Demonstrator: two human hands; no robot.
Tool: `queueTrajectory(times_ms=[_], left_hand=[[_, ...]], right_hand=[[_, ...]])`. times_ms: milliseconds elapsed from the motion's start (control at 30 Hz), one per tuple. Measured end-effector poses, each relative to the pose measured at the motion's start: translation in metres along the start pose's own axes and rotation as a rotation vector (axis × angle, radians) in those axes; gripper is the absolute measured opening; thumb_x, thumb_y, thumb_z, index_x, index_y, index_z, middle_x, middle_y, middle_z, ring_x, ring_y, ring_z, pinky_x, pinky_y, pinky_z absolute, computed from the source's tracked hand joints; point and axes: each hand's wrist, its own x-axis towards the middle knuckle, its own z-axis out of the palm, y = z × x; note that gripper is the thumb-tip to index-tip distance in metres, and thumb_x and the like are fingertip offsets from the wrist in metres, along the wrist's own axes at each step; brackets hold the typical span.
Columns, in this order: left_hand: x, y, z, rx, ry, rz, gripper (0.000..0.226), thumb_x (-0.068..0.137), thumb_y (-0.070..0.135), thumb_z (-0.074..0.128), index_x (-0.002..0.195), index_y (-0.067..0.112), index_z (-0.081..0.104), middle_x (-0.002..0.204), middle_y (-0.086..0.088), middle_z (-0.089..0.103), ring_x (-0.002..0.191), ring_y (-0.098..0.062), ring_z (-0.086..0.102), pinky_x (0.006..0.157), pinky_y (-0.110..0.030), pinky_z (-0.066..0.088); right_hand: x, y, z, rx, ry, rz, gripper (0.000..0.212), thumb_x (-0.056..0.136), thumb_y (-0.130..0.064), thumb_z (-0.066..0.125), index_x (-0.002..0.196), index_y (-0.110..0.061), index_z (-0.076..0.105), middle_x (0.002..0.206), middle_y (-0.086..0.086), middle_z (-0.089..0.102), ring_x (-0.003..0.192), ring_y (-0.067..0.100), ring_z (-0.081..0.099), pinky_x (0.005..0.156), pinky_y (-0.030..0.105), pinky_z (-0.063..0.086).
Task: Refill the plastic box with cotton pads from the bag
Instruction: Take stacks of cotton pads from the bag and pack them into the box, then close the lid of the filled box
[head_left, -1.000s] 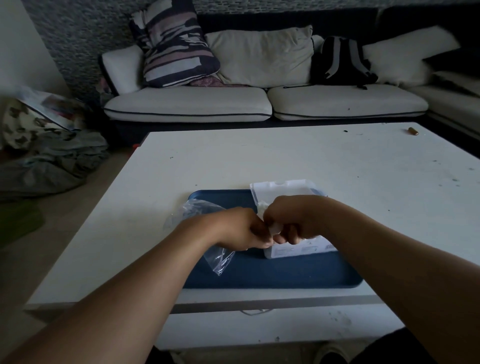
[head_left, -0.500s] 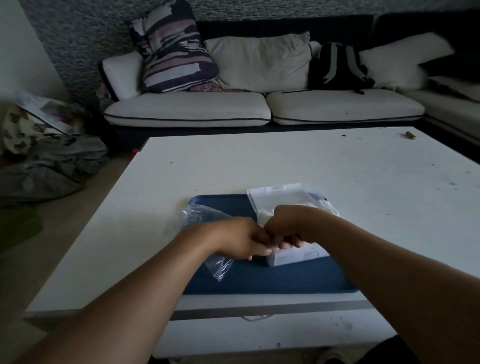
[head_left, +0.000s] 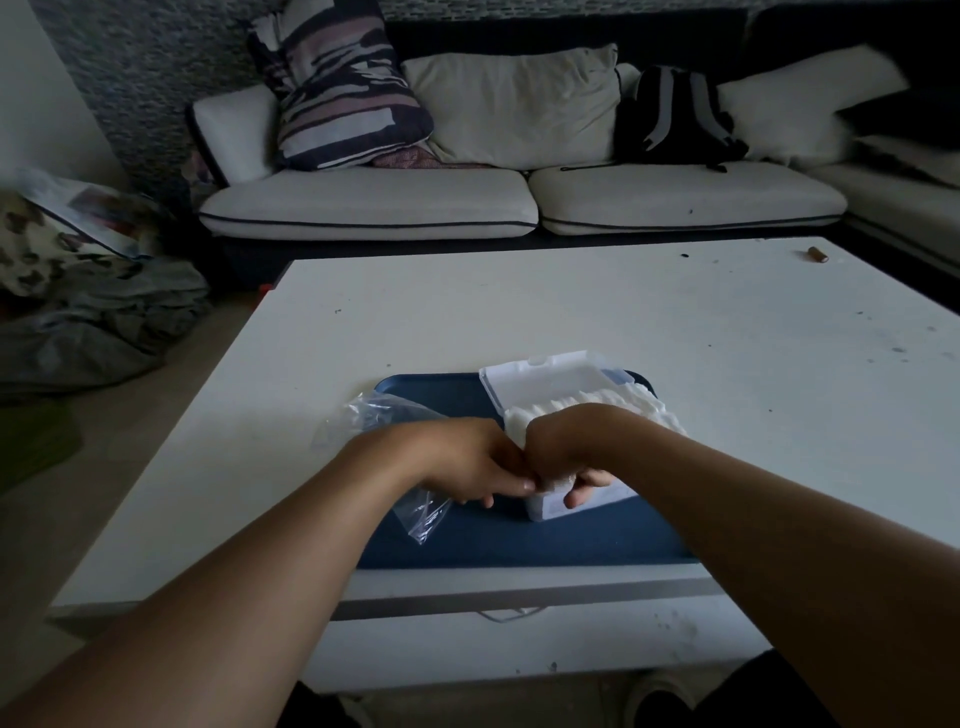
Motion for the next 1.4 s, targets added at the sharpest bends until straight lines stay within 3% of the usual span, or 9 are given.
queueTrajectory(times_ms=[100, 300, 467, 600, 800, 967, 1167, 1300, 1400], left_hand=[[0.0, -0.003, 0.003, -0.009, -0.03, 0.027, 0.01, 0.1, 0.035, 0.058, 0.105, 0.034, 0.066, 0.106, 0.0, 0.073, 0.097, -0.017, 0.071, 0.077, -0.03, 0.056], [-0.003, -0.005, 0.004, -0.03, -0.051, 0.065, 0.031, 0.103, 0.029, 0.055, 0.132, 0.032, 0.065, 0.122, 0.002, 0.069, 0.091, -0.008, 0.066, 0.078, -0.026, 0.057], [-0.001, -0.006, 0.004, -0.069, -0.03, 0.066, 0.031, 0.102, 0.03, 0.057, 0.132, 0.032, 0.065, 0.105, 0.011, 0.066, 0.086, -0.007, 0.063, 0.072, -0.022, 0.053], [0.0, -0.006, 0.003, -0.06, -0.034, 0.085, 0.026, 0.102, 0.03, 0.056, 0.124, 0.035, 0.069, 0.107, 0.012, 0.063, 0.086, -0.008, 0.065, 0.074, -0.025, 0.055], [0.0, -0.003, 0.001, -0.072, -0.014, 0.066, 0.01, 0.1, 0.032, 0.059, 0.098, 0.033, 0.068, 0.081, 0.013, 0.065, 0.08, -0.008, 0.063, 0.07, -0.025, 0.053], [-0.003, -0.004, -0.001, -0.034, 0.013, 0.037, 0.024, 0.099, 0.04, 0.059, 0.114, 0.027, 0.072, 0.08, 0.009, 0.065, 0.075, -0.006, 0.062, 0.067, -0.023, 0.052], [0.0, -0.001, -0.002, 0.08, 0.044, 0.025, 0.015, 0.097, 0.042, 0.06, 0.085, 0.037, 0.067, 0.09, -0.006, 0.075, 0.068, -0.012, 0.061, 0.064, -0.025, 0.046], [-0.004, 0.0, -0.004, 0.077, 0.051, 0.035, 0.017, 0.098, 0.035, 0.059, 0.094, 0.033, 0.076, 0.087, 0.015, 0.071, 0.083, -0.015, 0.074, 0.065, -0.019, 0.044], [-0.005, 0.001, -0.006, 0.089, 0.212, 0.029, 0.02, 0.098, 0.036, 0.061, 0.089, 0.026, 0.076, 0.086, 0.014, 0.073, 0.073, -0.012, 0.074, 0.061, -0.021, 0.047]], right_hand=[[0.011, 0.002, 0.003, -0.082, 0.014, -0.014, 0.022, 0.098, 0.0, 0.052, 0.119, 0.002, 0.058, 0.095, 0.013, 0.053, 0.062, 0.015, 0.053, 0.068, 0.023, 0.048], [0.0, 0.004, -0.002, -0.088, 0.001, -0.033, 0.018, 0.097, 0.003, 0.051, 0.083, -0.008, 0.054, 0.082, 0.013, 0.053, 0.032, 0.007, 0.05, 0.031, 0.014, 0.033], [-0.008, 0.013, -0.014, 0.099, 0.014, -0.022, 0.018, 0.093, -0.011, 0.051, 0.084, -0.009, 0.067, 0.069, 0.009, 0.068, 0.037, 0.012, 0.046, 0.044, 0.018, 0.022], [-0.001, 0.022, -0.017, 0.006, 0.122, -0.034, 0.034, 0.095, -0.022, 0.056, 0.117, 0.0, 0.068, 0.054, 0.003, 0.065, 0.035, 0.012, 0.034, 0.044, 0.018, 0.031], [0.008, 0.006, 0.009, -0.107, 0.196, -0.137, 0.02, 0.096, -0.012, 0.061, 0.08, 0.0, 0.063, 0.07, 0.011, 0.069, 0.035, 0.01, 0.051, 0.03, 0.011, 0.035], [0.004, 0.013, -0.001, -0.045, 0.061, -0.142, 0.015, 0.097, -0.015, 0.06, 0.1, 0.0, 0.063, 0.073, 0.015, 0.06, 0.037, 0.012, 0.045, 0.038, 0.016, 0.029], [-0.012, 0.005, 0.02, -0.515, 0.407, -0.178, 0.015, 0.097, -0.015, 0.056, 0.113, -0.014, 0.056, 0.072, -0.003, 0.047, 0.08, 0.025, 0.067, 0.068, 0.03, 0.042], [-0.022, 0.011, 0.004, -0.026, 0.268, -0.273, 0.019, 0.099, -0.011, 0.053, 0.118, -0.016, 0.05, 0.09, 0.012, 0.069, 0.055, 0.02, 0.072, 0.042, 0.025, 0.049], [-0.014, 0.044, -0.037, 0.415, 0.689, -0.265, 0.013, 0.097, -0.023, 0.056, 0.107, -0.018, 0.064, 0.086, 0.012, 0.074, 0.06, 0.023, 0.072, 0.055, 0.034, 0.06]])
